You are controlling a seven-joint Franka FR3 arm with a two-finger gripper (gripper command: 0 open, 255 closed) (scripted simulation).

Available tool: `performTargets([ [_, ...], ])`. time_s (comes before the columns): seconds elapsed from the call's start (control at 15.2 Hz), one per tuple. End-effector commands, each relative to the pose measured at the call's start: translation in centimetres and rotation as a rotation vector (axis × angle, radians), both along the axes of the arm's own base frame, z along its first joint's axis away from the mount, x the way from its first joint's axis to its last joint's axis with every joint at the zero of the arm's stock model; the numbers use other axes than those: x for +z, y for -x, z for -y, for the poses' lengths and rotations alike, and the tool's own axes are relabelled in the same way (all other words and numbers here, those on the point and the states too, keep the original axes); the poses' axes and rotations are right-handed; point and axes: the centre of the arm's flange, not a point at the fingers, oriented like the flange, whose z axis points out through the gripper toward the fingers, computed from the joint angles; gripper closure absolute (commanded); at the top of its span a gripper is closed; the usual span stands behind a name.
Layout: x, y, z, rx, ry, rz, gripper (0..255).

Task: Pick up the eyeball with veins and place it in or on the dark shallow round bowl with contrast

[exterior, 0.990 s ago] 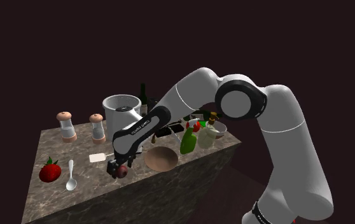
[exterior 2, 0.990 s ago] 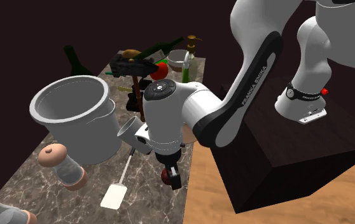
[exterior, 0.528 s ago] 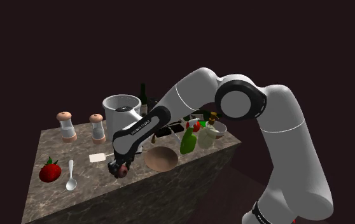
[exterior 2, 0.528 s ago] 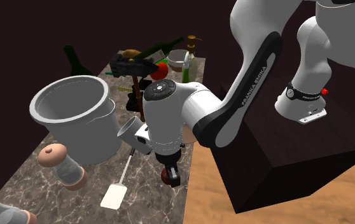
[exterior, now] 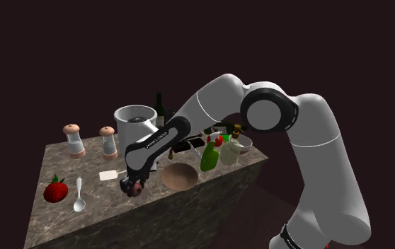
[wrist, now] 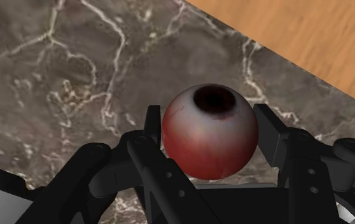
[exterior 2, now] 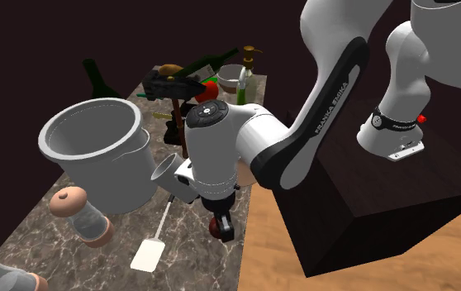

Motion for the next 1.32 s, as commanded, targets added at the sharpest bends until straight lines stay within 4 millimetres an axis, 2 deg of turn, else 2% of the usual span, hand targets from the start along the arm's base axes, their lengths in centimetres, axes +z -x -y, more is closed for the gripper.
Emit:
performTargets([
  [0.0, 0.9, 0.0, 0.0, 0.0, 0.0, 0.0, 255],
  [1.25, 11.0, 0.0, 0.0, 0.0, 0.0, 0.0, 255],
])
